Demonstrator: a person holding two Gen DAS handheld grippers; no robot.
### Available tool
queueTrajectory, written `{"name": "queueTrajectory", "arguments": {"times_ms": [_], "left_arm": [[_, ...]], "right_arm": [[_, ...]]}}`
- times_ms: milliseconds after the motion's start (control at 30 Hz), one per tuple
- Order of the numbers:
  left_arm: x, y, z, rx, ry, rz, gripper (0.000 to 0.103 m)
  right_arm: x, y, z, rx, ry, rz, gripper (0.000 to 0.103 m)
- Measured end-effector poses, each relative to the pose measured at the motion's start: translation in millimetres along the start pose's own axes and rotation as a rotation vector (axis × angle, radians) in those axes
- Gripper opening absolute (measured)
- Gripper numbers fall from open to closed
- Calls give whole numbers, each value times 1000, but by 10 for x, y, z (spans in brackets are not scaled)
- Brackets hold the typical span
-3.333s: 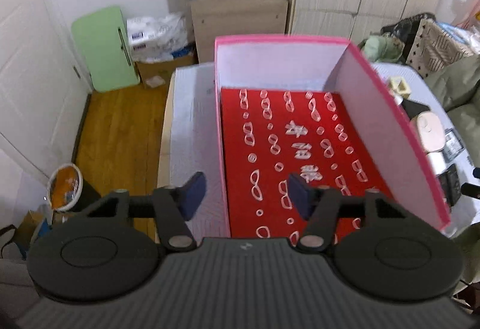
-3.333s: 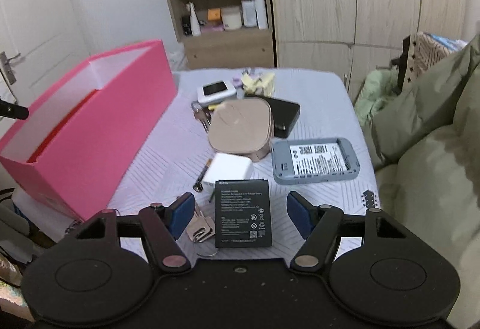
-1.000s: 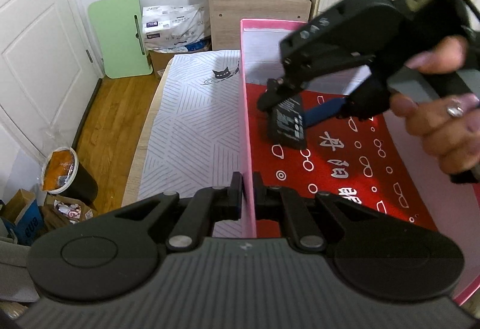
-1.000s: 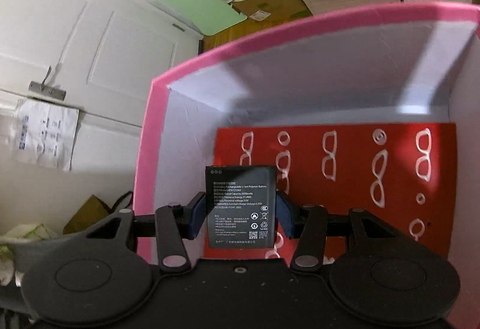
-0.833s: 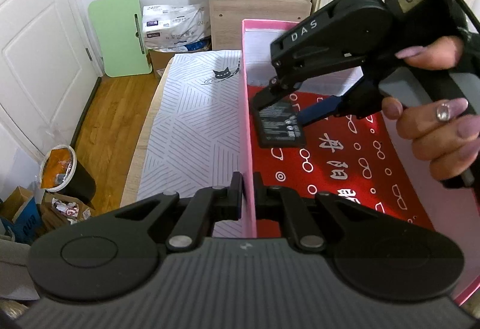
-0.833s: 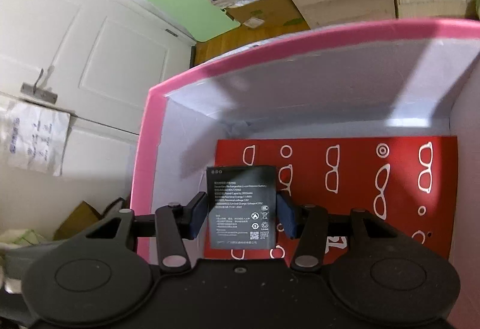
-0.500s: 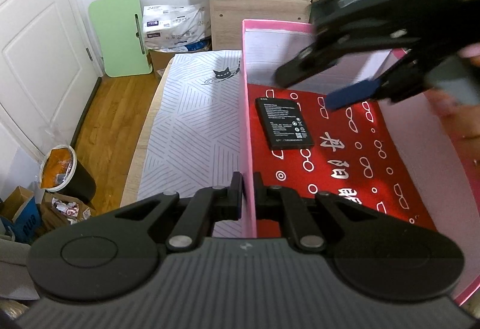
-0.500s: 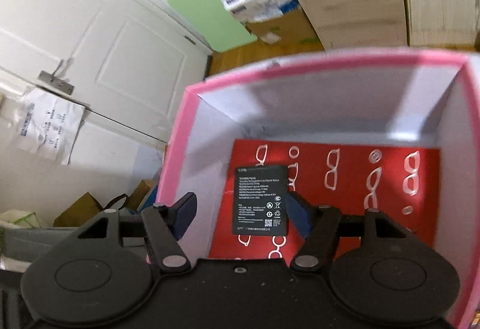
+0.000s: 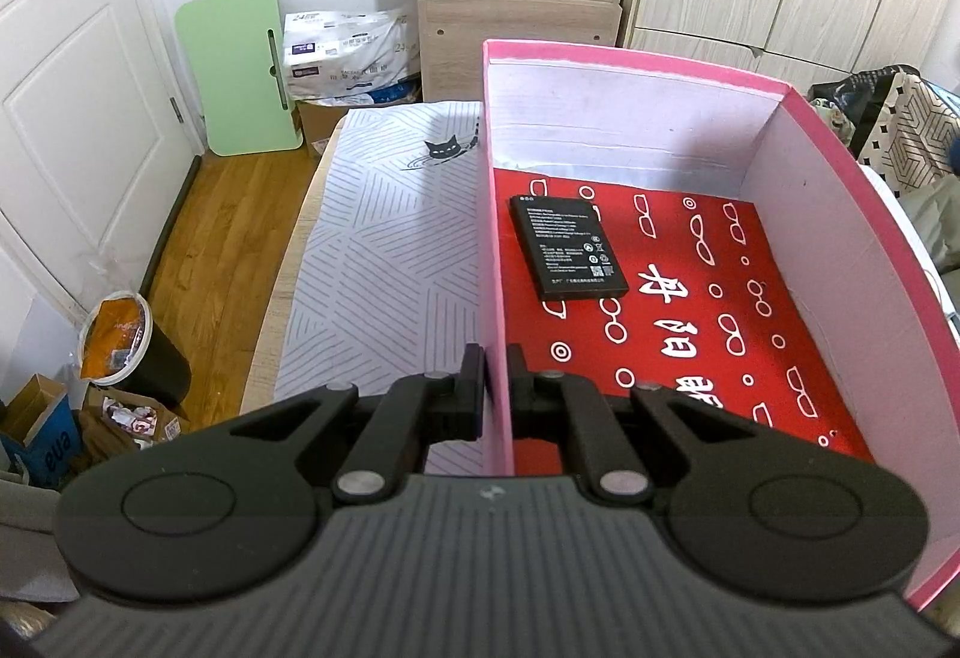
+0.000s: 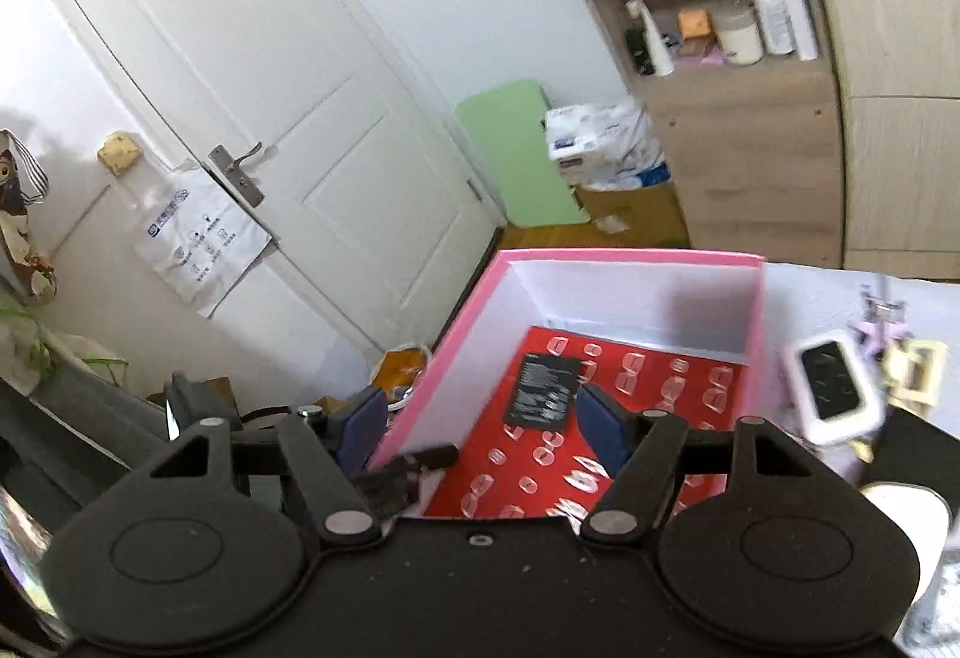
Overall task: Organize rigid objects
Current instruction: 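Lower the battery into the pink box and open the right gripper, then grasp the beige round power bank with the right gripper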
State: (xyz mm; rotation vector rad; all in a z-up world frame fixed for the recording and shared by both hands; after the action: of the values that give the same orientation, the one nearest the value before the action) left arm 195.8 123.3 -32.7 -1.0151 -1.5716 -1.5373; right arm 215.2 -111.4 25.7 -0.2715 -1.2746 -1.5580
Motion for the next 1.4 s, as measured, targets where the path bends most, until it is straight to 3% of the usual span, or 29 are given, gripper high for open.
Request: {"name": "queueTrajectory", "arguments": {"times_ms": [333, 600, 833, 967, 1033, 1267, 1400], "left_arm": [[1, 2, 9, 1, 0, -1, 6], [1, 2, 9, -1, 2, -1, 6], [5, 2, 7, 0, 3, -1, 6], [7, 2, 6, -1, 4, -1, 6], [8, 5, 11, -3, 6, -2, 6], [10, 6, 1, -3, 6, -3, 5], [13, 8, -1, -4, 7, -3, 6]], "right_arm": [[369, -652, -606, -102, -132, -22, 74], [360, -1073, -1036, -170, -330, 17, 74], [46, -1082, -1170, -86, -538, -4, 74], [-181, -988, -1271, -68, -606, 4, 75], [-258, -961, -1297, -58, -618, -4, 81], [-452, -892, -1317, -49, -681, 2, 82], [-477, -876, -1385, -92, -671, -1, 80]]}}
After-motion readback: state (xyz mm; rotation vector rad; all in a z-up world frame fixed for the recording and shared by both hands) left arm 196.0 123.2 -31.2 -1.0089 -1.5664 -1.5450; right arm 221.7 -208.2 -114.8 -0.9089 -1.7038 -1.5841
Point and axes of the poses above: each gripper's, at about its wrist camera, not at the fingertips, and x roughly against the way its jaws point, z to its left, y to its top, the point moved 2 cm from there along -x, roughly the way its jaws point, and after that the axes turned 12 degrees about z, right-handed, at the moved point
